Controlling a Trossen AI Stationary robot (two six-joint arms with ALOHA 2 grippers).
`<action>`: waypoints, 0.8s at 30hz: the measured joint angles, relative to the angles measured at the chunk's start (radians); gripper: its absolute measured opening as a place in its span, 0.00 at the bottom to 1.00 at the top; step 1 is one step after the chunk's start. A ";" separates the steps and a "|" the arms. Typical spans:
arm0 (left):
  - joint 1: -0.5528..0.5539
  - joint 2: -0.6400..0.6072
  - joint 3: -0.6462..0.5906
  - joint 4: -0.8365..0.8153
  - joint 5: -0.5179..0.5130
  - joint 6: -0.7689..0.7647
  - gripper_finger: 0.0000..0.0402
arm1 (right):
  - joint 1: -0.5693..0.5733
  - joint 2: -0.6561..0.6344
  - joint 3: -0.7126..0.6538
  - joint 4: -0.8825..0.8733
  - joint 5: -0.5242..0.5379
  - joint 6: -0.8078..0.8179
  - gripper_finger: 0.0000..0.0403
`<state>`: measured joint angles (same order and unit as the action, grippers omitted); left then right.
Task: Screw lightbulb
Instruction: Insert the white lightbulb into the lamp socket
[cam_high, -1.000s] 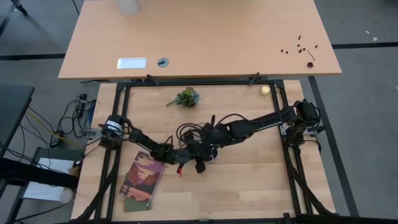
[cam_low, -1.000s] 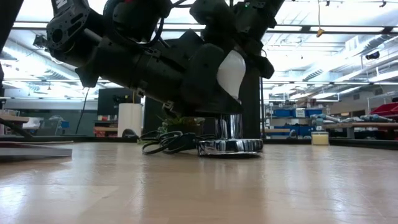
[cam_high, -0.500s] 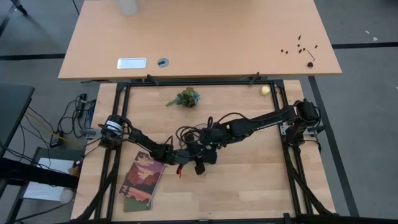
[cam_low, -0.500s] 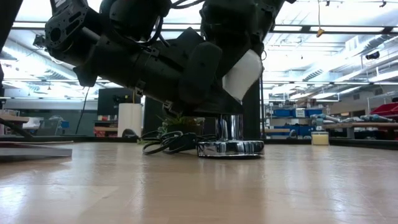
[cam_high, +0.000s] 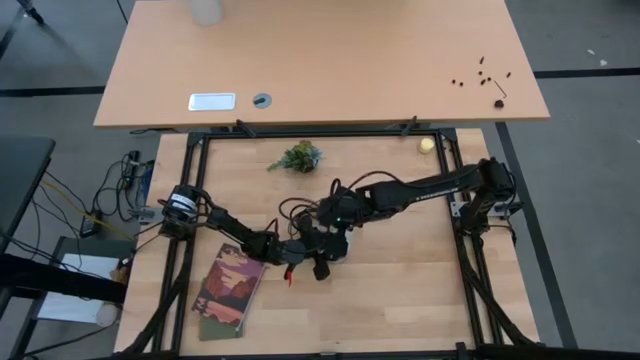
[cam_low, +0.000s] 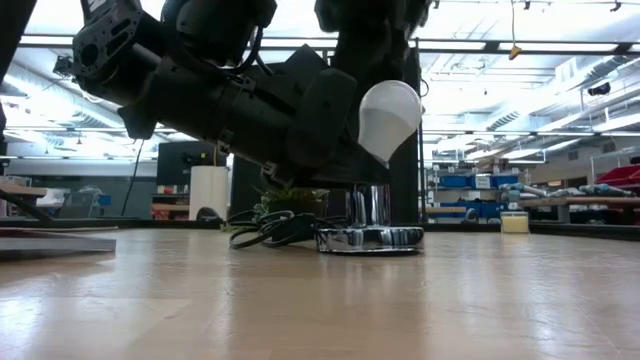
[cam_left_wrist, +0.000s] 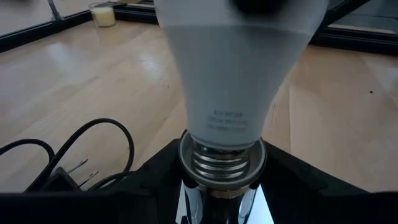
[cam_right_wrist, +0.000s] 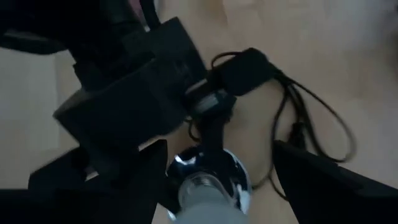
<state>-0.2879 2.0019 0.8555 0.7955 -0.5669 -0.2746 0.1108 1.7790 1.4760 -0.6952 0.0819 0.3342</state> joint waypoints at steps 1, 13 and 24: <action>0.000 0.000 0.000 -0.003 -0.001 -0.002 0.47 | 0.000 0.000 0.025 -0.034 0.000 -0.016 0.74; -0.014 0.000 0.000 -0.013 -0.005 -0.005 0.47 | 0.055 -0.006 0.165 -0.379 0.036 -0.242 0.74; -0.028 0.000 0.000 -0.015 -0.001 0.004 0.47 | 0.122 -0.008 0.121 -0.373 0.166 -0.435 0.74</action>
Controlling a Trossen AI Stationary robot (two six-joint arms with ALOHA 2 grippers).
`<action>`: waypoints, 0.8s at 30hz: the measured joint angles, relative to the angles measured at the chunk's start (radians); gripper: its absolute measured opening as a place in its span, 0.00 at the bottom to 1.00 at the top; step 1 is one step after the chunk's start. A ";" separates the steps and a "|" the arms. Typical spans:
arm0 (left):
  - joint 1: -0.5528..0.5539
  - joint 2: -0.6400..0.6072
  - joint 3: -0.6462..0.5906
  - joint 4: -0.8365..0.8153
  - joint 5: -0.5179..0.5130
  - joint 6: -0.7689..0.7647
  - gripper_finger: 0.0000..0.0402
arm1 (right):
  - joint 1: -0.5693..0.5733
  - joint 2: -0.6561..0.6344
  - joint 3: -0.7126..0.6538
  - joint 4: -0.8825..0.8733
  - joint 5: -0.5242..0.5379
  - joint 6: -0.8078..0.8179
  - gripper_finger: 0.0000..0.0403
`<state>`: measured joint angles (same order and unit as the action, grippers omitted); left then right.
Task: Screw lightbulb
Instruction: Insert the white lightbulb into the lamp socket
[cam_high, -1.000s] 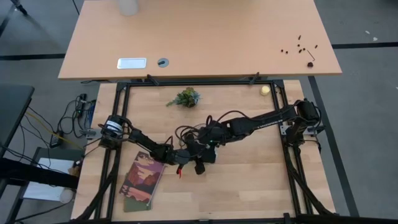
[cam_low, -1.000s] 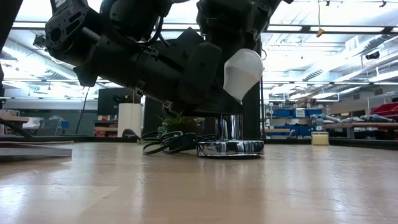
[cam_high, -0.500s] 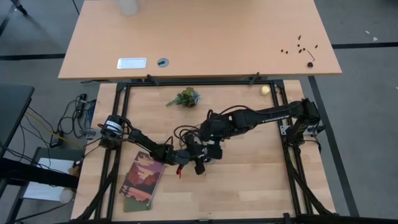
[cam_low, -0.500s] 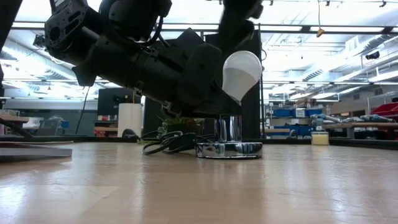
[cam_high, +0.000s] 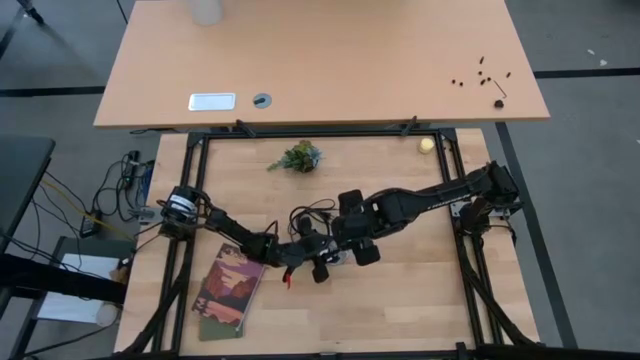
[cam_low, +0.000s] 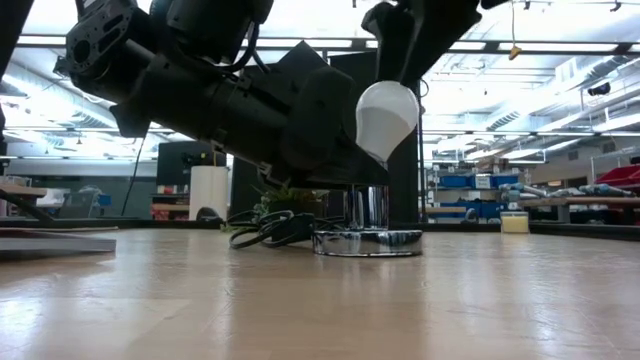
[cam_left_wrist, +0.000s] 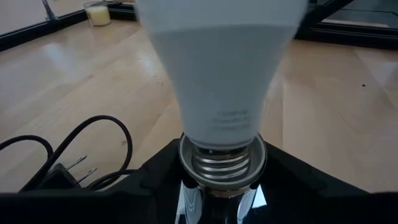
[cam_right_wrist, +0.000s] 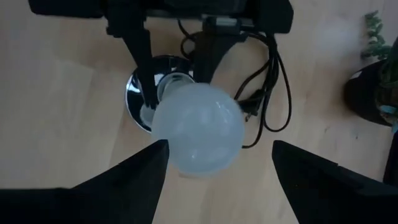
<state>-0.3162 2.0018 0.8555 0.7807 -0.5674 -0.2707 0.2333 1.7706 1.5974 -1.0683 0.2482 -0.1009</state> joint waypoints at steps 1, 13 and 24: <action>-0.001 0.000 0.000 0.000 0.000 0.002 0.47 | -0.001 0.000 -0.013 0.010 -0.002 0.000 0.74; -0.006 0.000 0.000 0.001 0.012 0.022 0.47 | -0.016 0.000 -0.113 0.205 -0.027 -0.043 0.74; -0.006 0.000 0.000 0.000 0.011 0.011 0.47 | -0.004 -0.011 -0.112 0.204 -0.047 -0.027 0.73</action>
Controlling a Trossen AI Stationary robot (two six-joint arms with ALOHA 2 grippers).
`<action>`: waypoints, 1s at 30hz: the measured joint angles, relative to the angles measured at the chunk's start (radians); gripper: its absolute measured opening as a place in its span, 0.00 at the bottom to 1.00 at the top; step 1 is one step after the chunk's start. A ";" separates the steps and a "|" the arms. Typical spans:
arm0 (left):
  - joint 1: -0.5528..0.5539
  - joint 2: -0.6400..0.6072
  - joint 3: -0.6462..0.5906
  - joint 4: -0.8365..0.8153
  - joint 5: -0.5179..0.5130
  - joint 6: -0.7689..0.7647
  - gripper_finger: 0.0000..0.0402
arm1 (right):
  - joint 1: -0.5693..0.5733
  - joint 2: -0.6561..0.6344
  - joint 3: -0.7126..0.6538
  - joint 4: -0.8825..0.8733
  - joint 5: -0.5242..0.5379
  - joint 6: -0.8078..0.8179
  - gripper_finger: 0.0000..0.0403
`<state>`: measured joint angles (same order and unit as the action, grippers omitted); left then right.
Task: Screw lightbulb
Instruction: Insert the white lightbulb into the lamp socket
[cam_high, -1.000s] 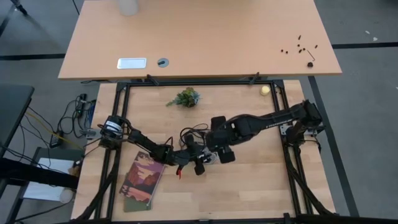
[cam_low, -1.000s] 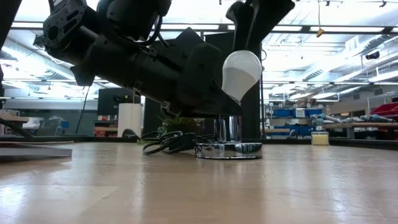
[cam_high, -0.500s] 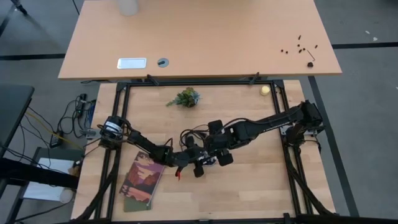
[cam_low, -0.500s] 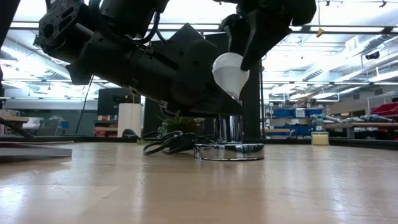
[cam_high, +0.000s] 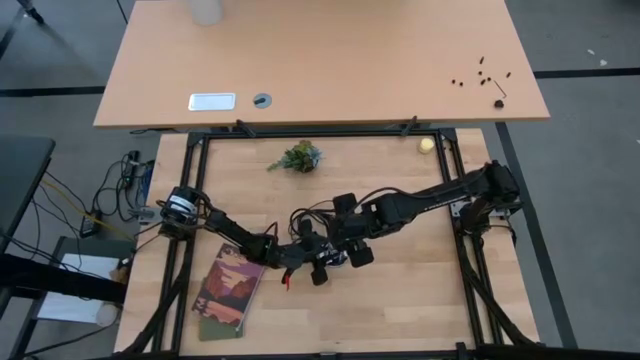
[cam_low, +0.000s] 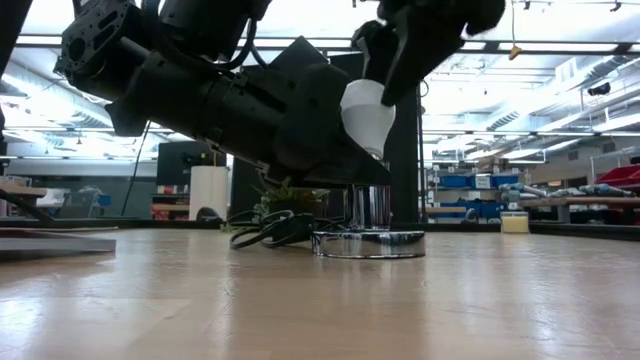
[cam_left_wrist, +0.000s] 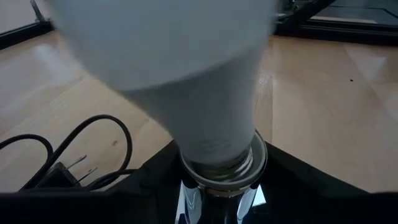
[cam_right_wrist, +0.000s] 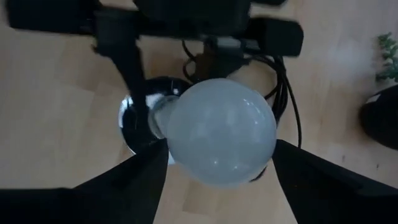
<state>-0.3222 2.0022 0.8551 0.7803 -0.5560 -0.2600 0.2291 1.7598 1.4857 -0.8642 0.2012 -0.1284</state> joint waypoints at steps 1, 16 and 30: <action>0.000 0.000 0.000 0.000 0.000 -0.002 0.47 | 0.006 -0.006 0.000 0.003 0.006 0.003 0.73; 0.000 0.007 -0.004 -0.016 -0.036 -0.010 0.57 | -0.001 -0.036 0.000 0.018 -0.048 0.043 0.83; -0.003 0.004 -0.003 -0.004 -0.028 0.012 0.58 | 0.022 -0.025 0.001 0.050 -0.052 0.095 0.89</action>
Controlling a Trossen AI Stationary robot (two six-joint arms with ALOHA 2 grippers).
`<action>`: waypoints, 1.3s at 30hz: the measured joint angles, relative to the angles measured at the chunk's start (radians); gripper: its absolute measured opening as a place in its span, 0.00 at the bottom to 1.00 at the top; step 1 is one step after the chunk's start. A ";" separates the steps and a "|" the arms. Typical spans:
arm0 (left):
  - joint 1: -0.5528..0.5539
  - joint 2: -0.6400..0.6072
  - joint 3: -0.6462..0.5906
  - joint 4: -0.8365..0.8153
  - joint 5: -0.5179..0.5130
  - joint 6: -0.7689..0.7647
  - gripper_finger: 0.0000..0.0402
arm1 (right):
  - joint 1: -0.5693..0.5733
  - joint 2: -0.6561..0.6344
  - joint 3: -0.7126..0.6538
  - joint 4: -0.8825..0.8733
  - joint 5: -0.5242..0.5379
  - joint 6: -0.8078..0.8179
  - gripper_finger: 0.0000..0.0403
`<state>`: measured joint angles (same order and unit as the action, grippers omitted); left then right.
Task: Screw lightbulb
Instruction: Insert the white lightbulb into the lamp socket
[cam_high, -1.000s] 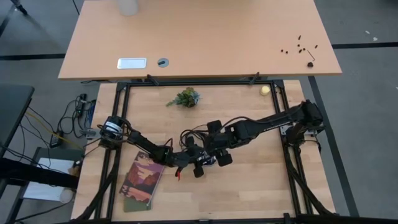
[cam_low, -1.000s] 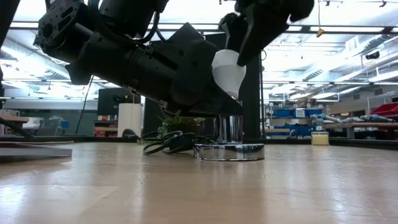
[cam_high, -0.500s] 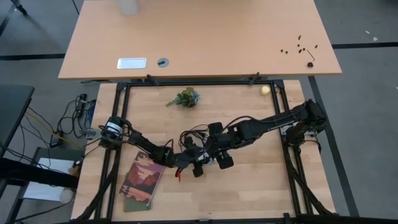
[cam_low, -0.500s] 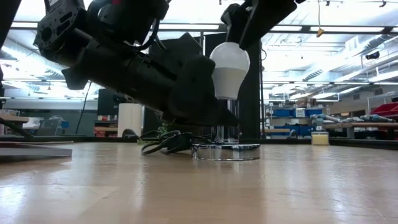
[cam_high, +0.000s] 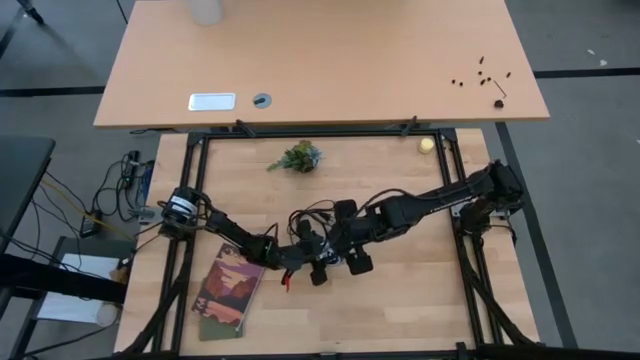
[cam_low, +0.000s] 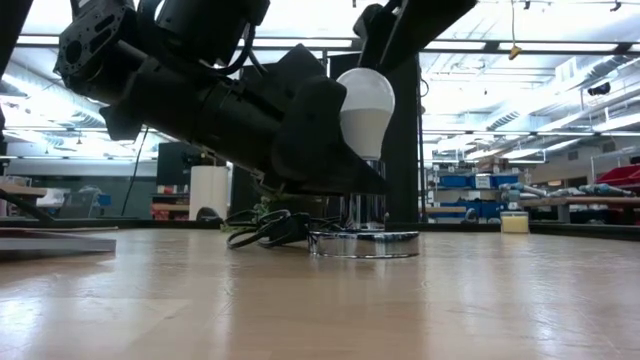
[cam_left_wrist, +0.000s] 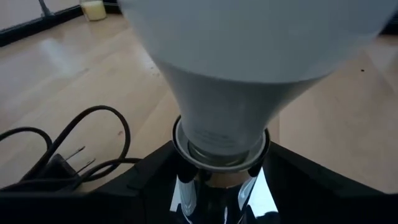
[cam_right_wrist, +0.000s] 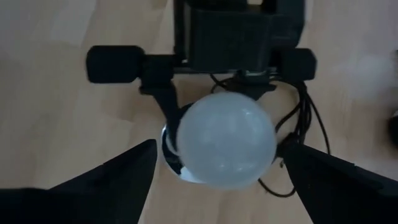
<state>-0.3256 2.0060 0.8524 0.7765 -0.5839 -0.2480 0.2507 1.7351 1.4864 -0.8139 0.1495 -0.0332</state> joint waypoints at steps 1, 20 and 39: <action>0.000 0.000 0.000 0.001 0.001 0.008 0.58 | 0.004 0.000 0.000 -0.002 0.000 0.011 0.88; 0.000 -0.002 0.002 0.010 -0.005 0.011 0.58 | -0.003 0.014 0.001 0.010 0.022 0.063 0.92; 0.000 -0.003 0.002 0.014 -0.011 0.018 0.62 | -0.008 0.064 0.002 0.045 0.017 -0.024 0.92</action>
<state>-0.3256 2.0033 0.8547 0.7904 -0.5945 -0.2303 0.2431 1.7994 1.4879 -0.7691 0.1669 -0.0573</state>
